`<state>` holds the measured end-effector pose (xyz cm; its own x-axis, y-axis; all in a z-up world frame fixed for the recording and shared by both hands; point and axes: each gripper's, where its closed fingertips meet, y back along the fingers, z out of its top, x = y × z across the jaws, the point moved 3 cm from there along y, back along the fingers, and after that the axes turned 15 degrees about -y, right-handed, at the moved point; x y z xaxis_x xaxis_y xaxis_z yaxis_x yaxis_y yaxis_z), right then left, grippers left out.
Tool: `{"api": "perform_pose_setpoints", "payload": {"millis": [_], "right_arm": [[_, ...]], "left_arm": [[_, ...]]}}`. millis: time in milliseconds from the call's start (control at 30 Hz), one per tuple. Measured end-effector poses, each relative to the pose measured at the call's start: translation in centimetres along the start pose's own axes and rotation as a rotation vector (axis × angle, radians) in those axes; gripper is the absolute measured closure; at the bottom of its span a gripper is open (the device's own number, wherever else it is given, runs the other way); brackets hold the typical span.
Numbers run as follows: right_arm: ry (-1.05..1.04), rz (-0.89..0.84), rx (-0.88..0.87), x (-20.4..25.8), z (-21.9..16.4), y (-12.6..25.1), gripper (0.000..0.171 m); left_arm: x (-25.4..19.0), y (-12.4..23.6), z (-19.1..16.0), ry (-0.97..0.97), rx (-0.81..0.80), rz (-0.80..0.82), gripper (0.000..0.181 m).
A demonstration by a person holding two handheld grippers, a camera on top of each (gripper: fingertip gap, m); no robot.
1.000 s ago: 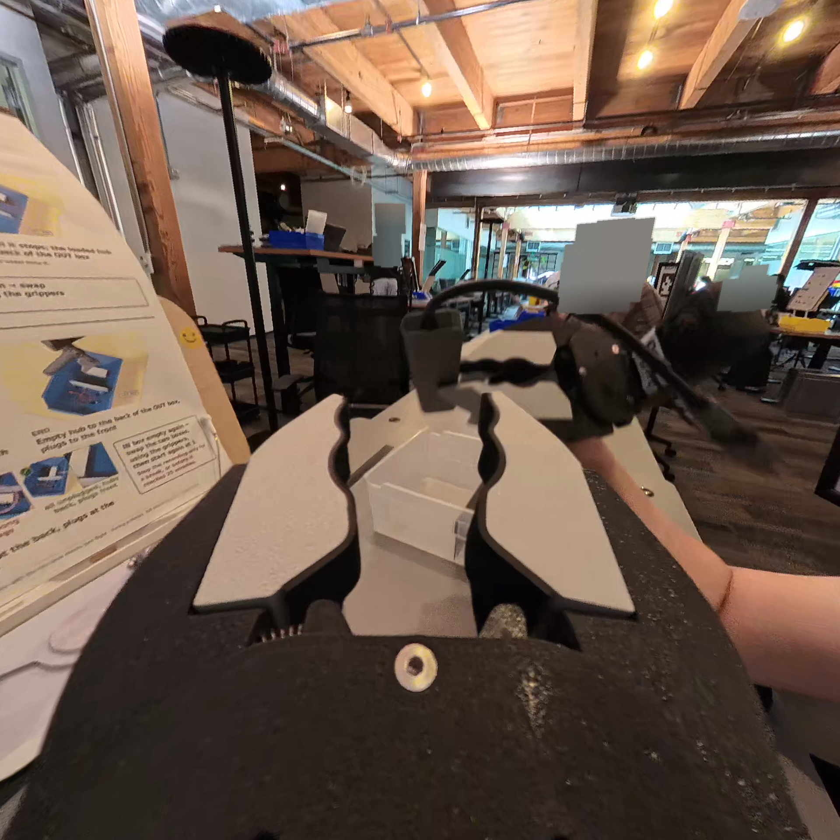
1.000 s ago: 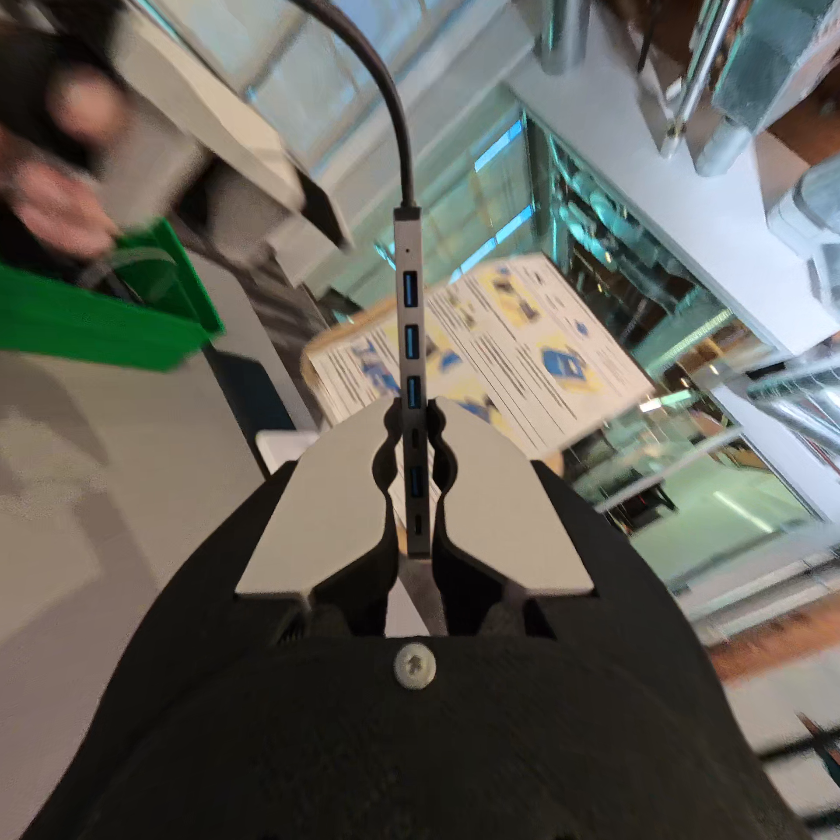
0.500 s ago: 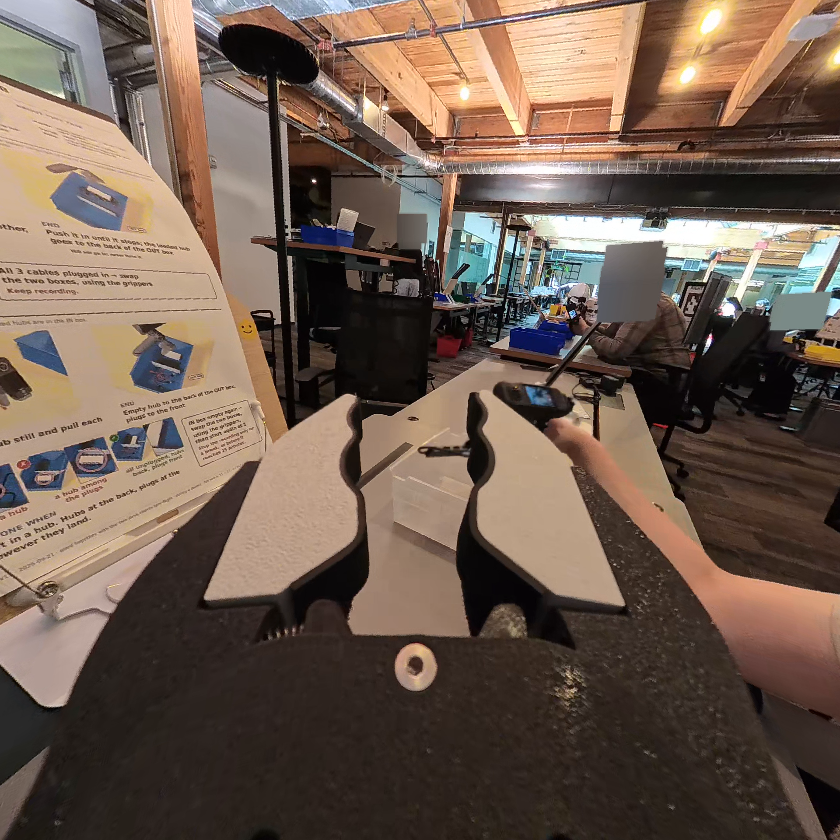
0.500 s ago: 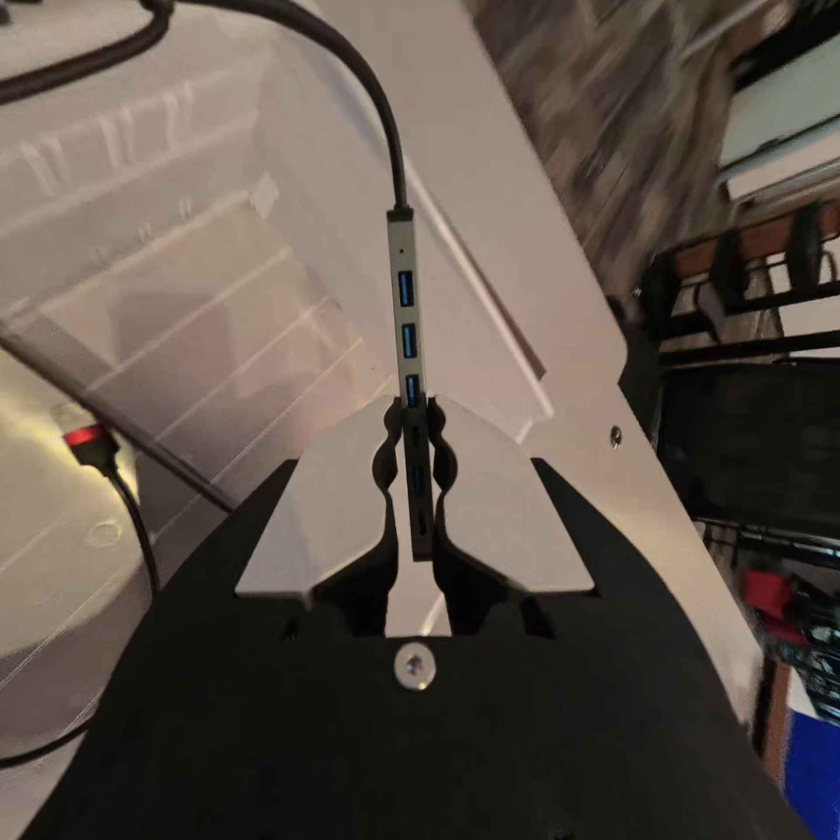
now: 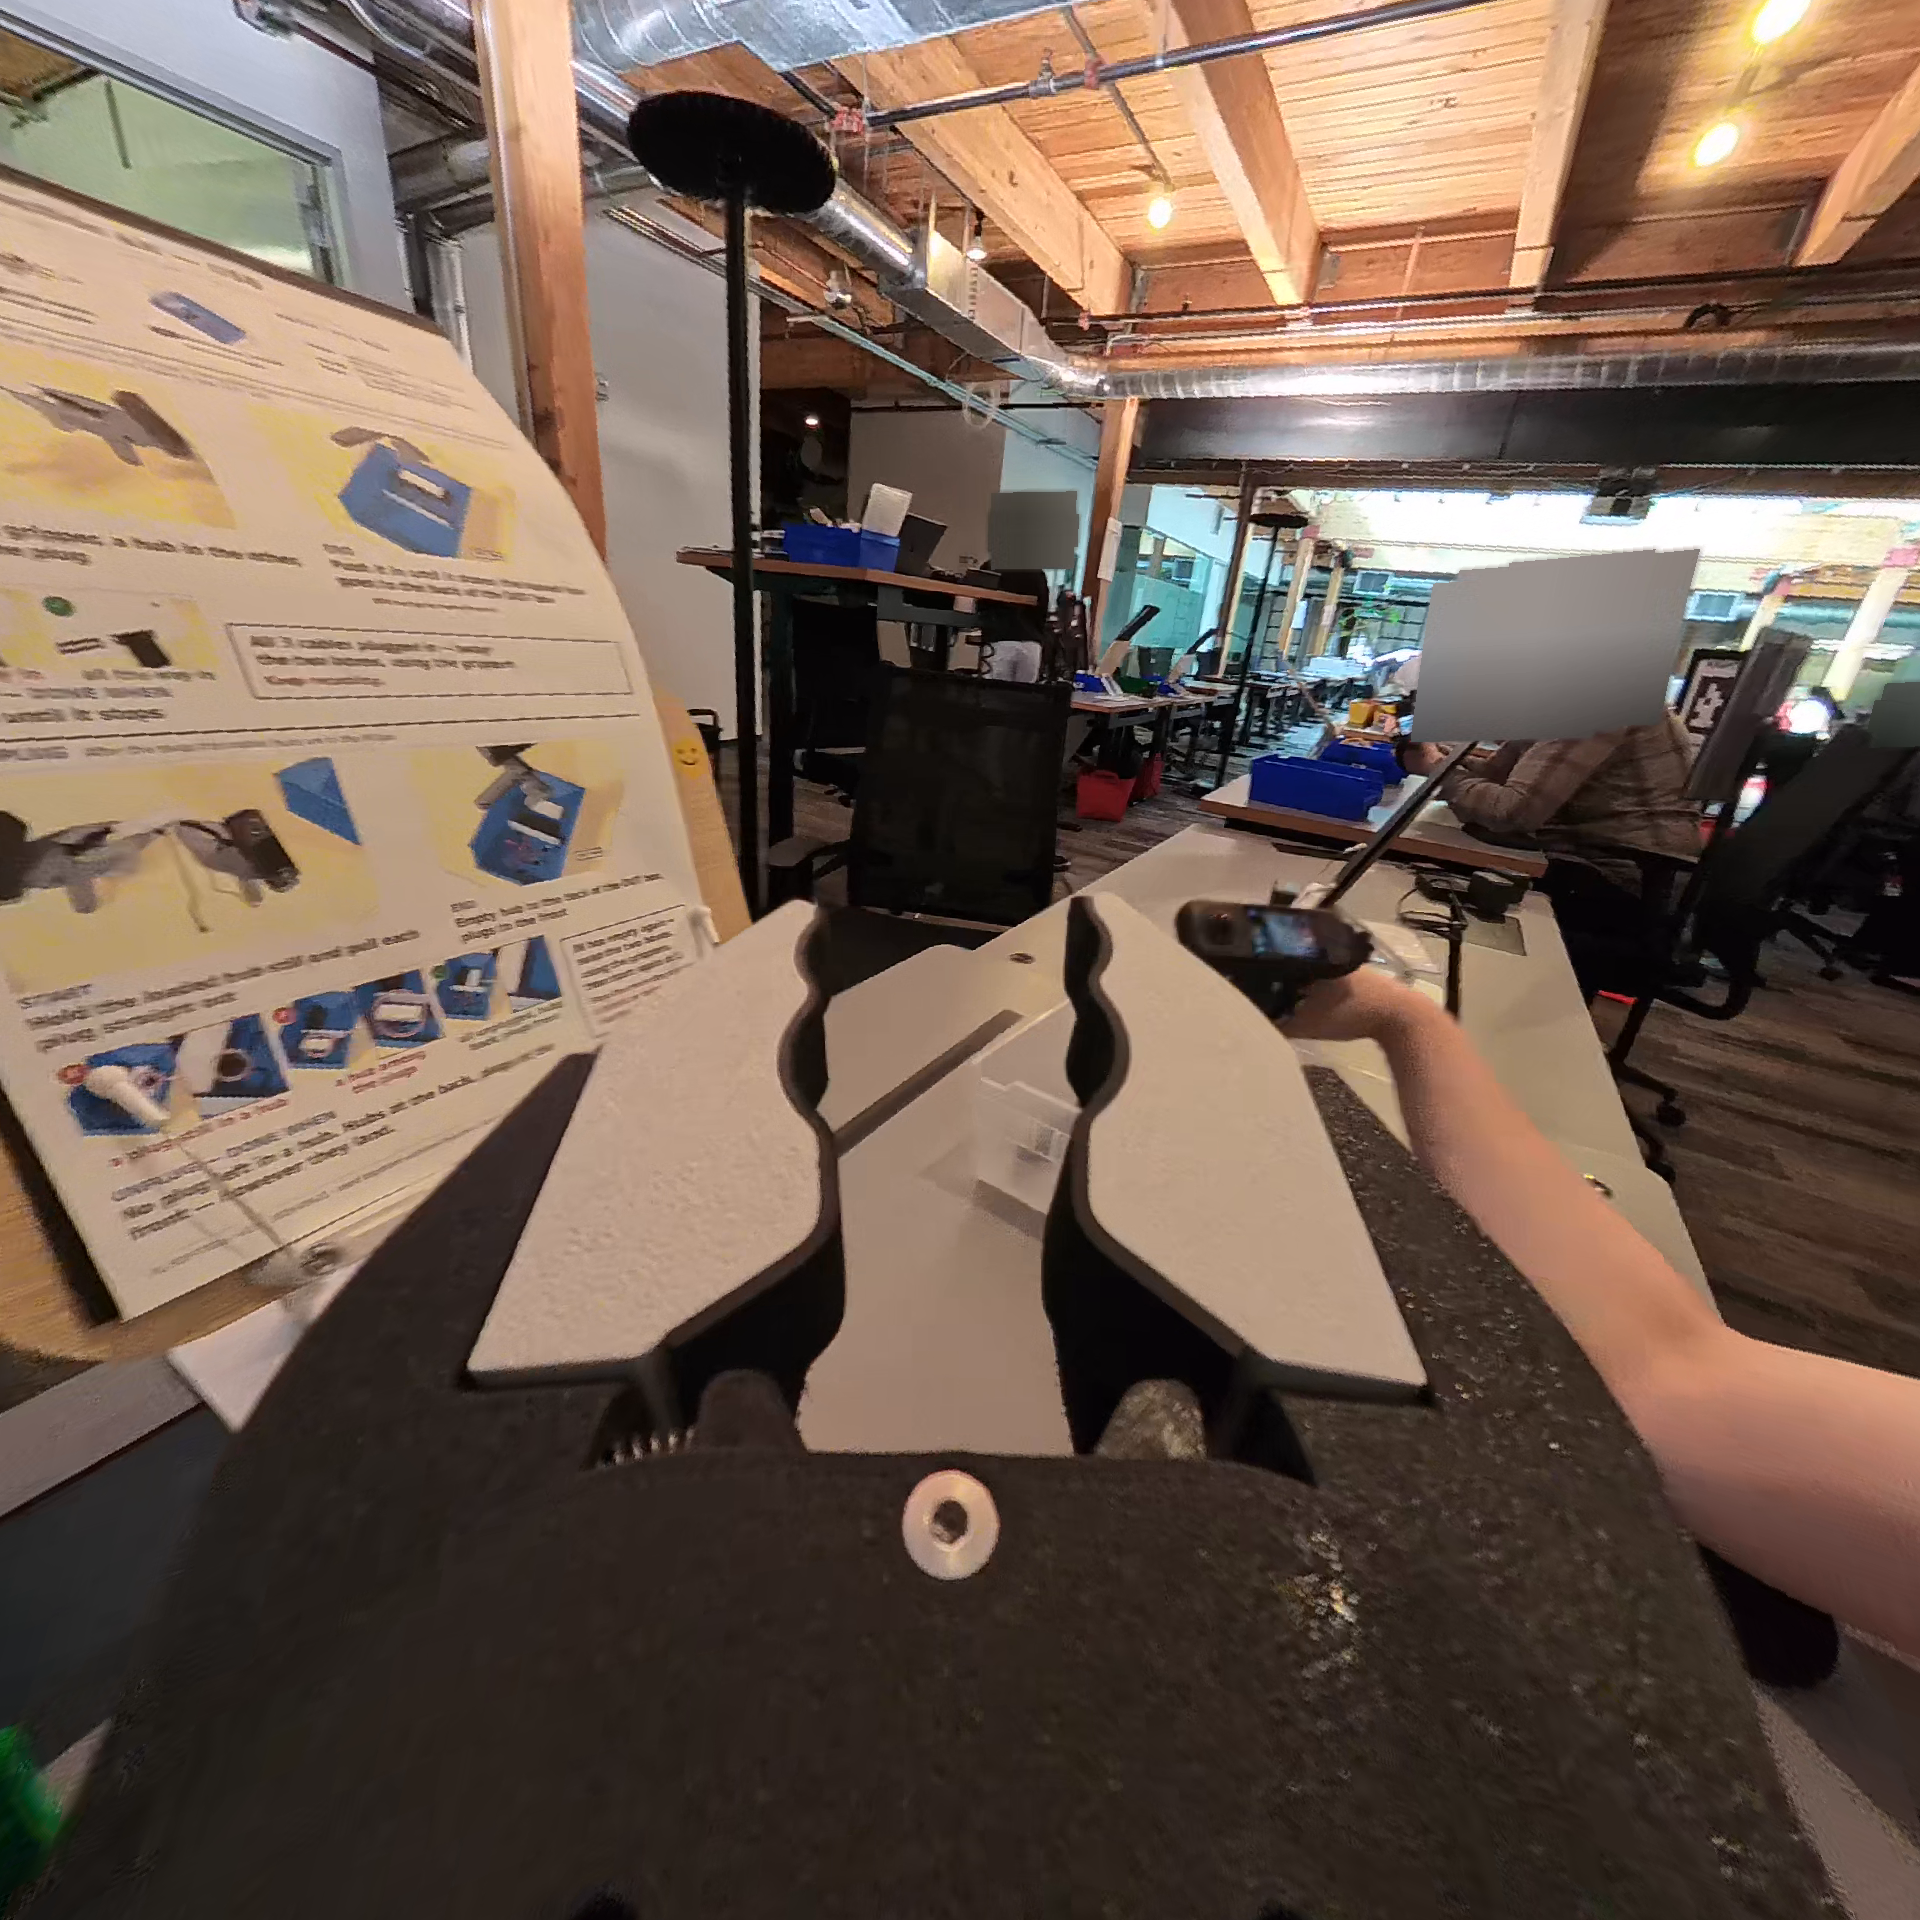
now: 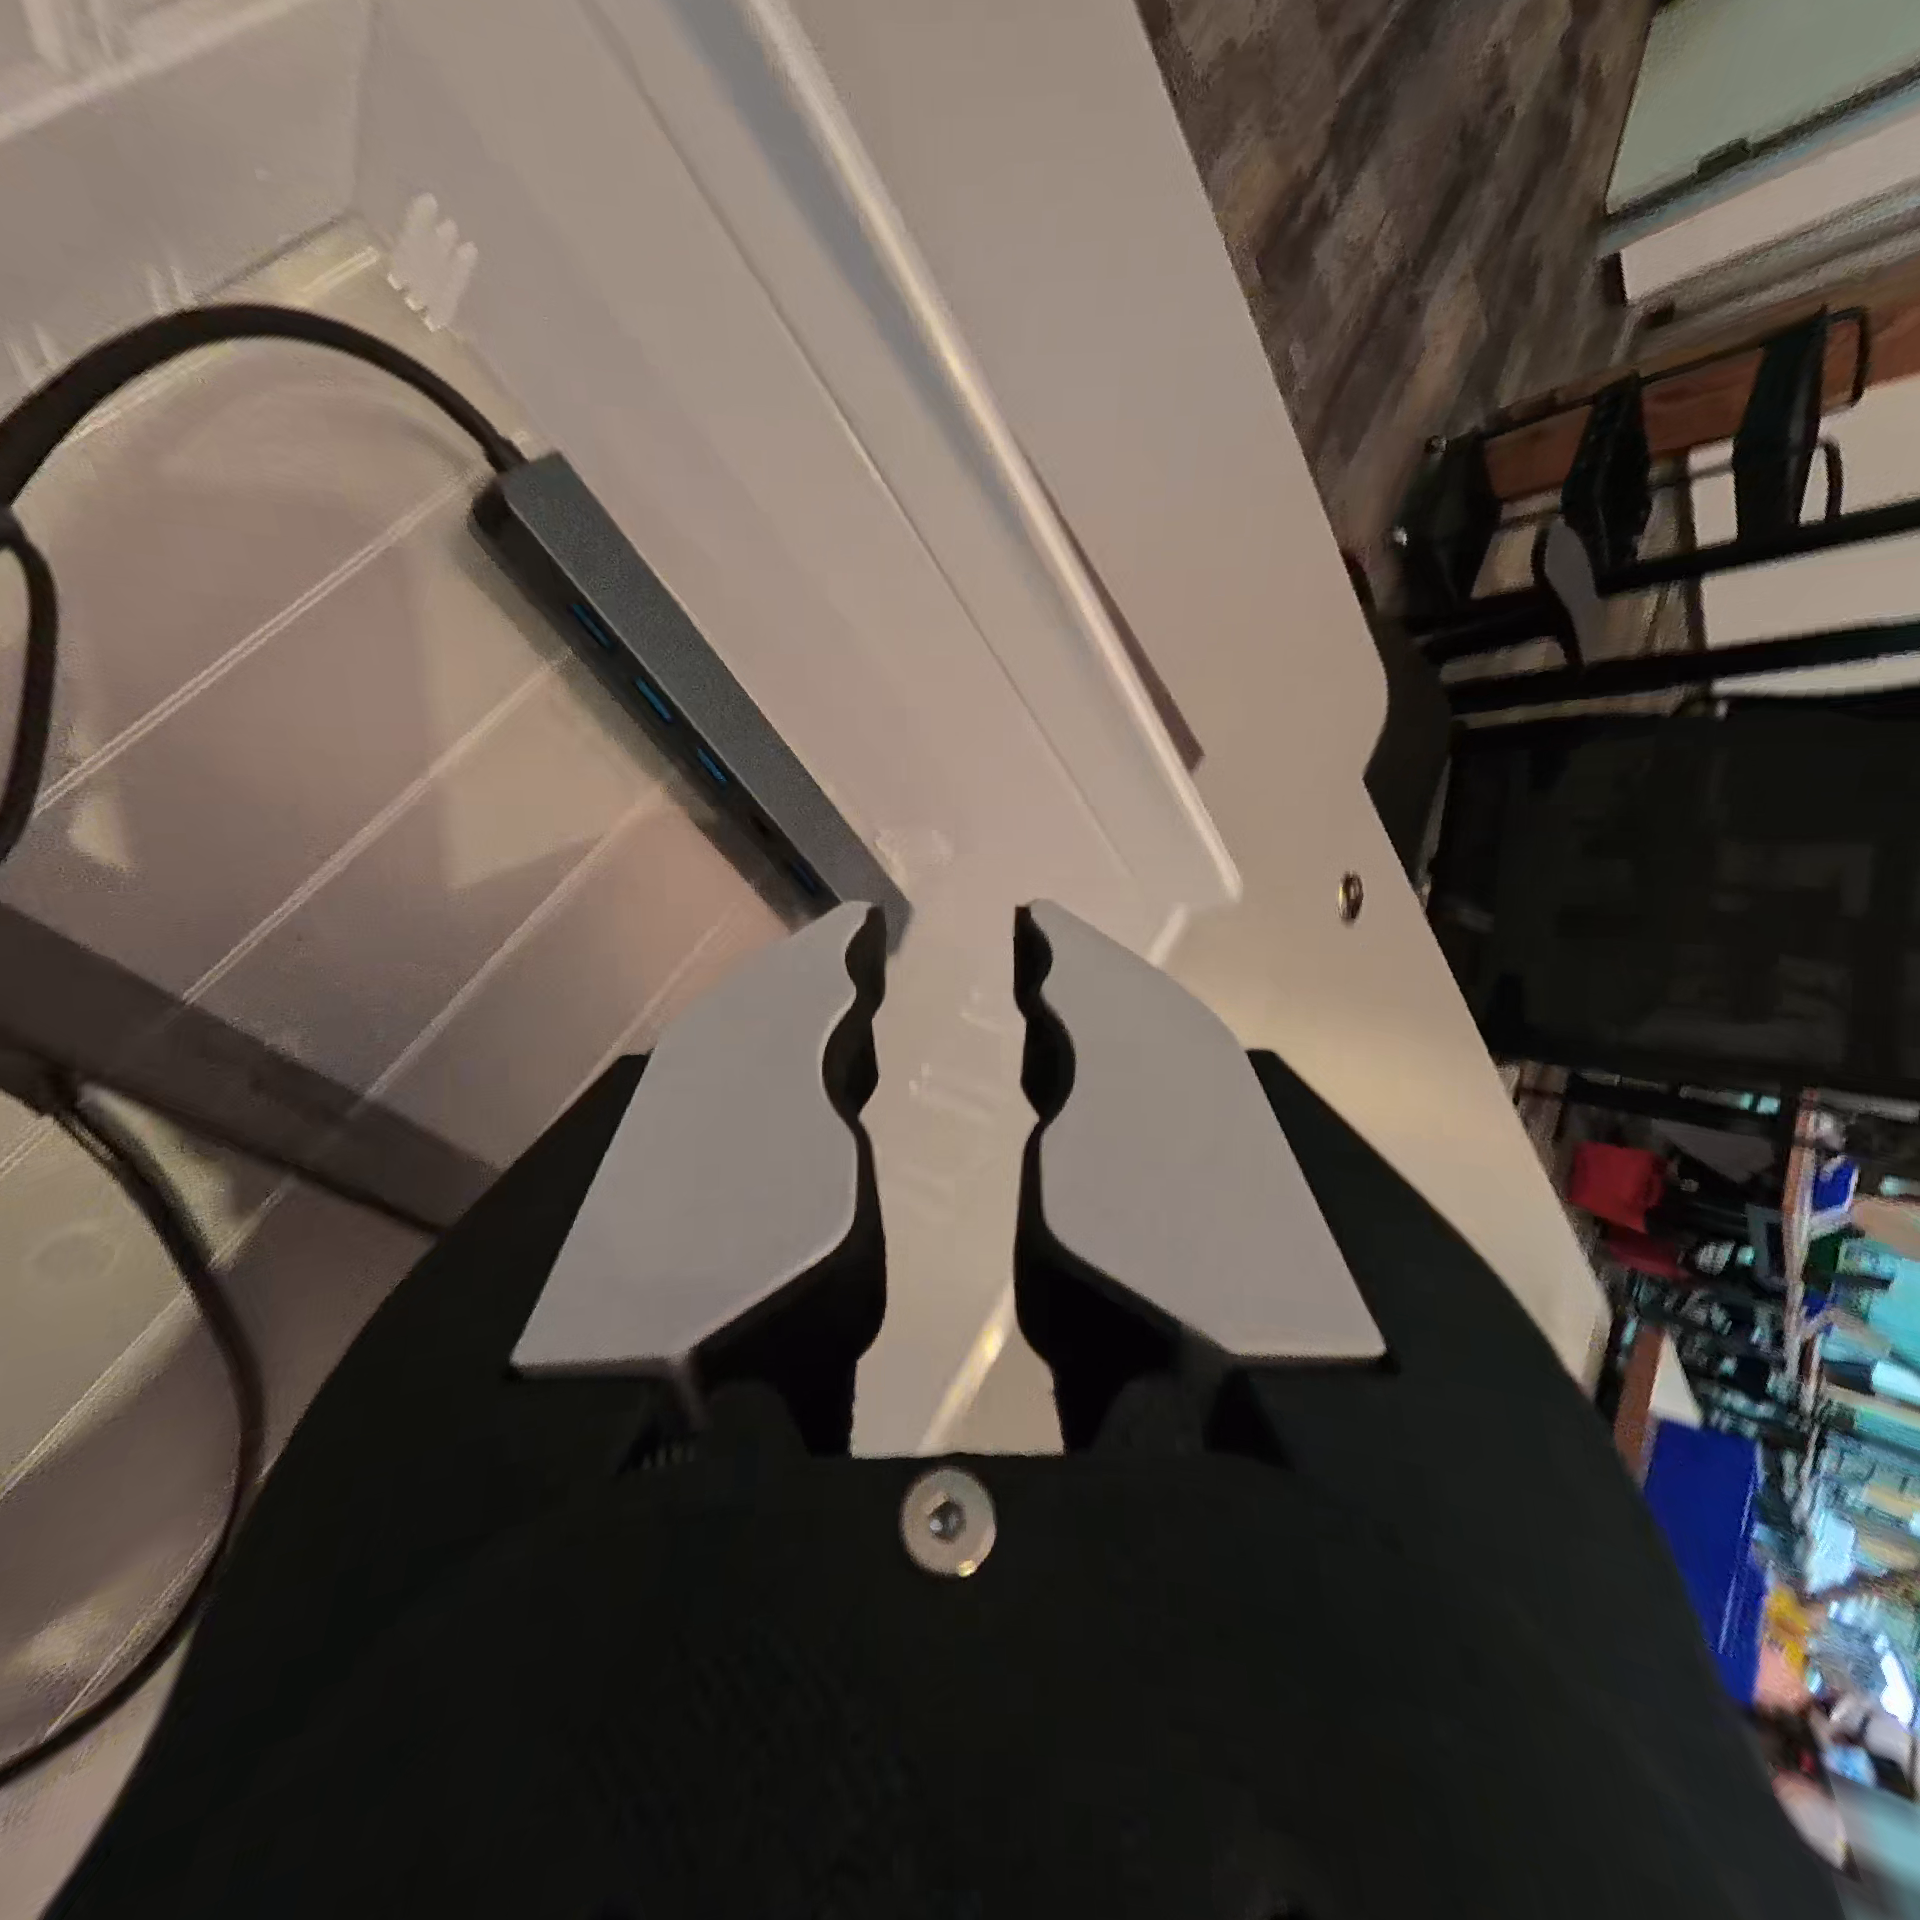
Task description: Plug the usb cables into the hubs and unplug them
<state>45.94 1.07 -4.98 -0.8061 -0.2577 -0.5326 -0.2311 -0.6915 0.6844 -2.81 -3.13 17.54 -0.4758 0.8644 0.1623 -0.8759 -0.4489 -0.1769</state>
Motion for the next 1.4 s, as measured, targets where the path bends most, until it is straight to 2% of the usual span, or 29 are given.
{"api": "perform_pose_setpoints", "payload": {"millis": [100,200,333,467,667,800,900,1000,1167,1267,1400], "right_arm": [[-0.122,0.007,0.11,-1.1,-1.8,3.0,0.15],[-0.199,0.181,0.195,1.2,-3.3,6.3,0.147],[-0.101,0.465,0.071,6.4,-0.9,8.8,0.144],[-0.032,0.542,0.103,8.9,0.8,8.0,0.138],[-0.085,0.477,0.226,7.9,-0.1,5.6,0.154],[-0.206,0.415,0.188,5.7,-0.4,4.5,0.153],[-0.311,0.383,0.293,4.6,-2.2,3.2,0.149],[-0.421,0.388,0.276,3.5,-2.8,4.0,0.145],[-0.661,0.185,0.191,-1.5,-4.5,6.5,0.141],[-0.679,0.155,0.248,-1.9,-6.6,6.9,0.137],[-0.68,0.197,0.372,-0.8,-8.7,5.3,0.139]], "left_arm": [[2.0,1.9,0.5,-0.045,0.029,0.111,0.139],[3.8,4.6,1.7,-0.06,0.006,0.212,0.14],[4.7,7.6,3.5,-0.028,-0.099,0.243,0.144],[5.1,9.1,4.1,-0.052,-0.1,0.277,0.144],[5.0,9.3,4.4,-0.053,-0.118,0.276,0.144],[4.9,8.8,4.0,-0.047,-0.092,0.267,0.144],[4.9,8.3,3.6,-0.033,-0.066,0.257,0.144],[4.9,8.2,3.3,-0.027,-0.045,0.254,0.144],[5.2,8.4,3.2,-0.012,-0.042,0.264,0.145],[5.4,8.6,3.1,-0.004,-0.039,0.272,0.145],[6.1,9.6,2.9,-0.009,-0.01,0.312,0.145]]}}
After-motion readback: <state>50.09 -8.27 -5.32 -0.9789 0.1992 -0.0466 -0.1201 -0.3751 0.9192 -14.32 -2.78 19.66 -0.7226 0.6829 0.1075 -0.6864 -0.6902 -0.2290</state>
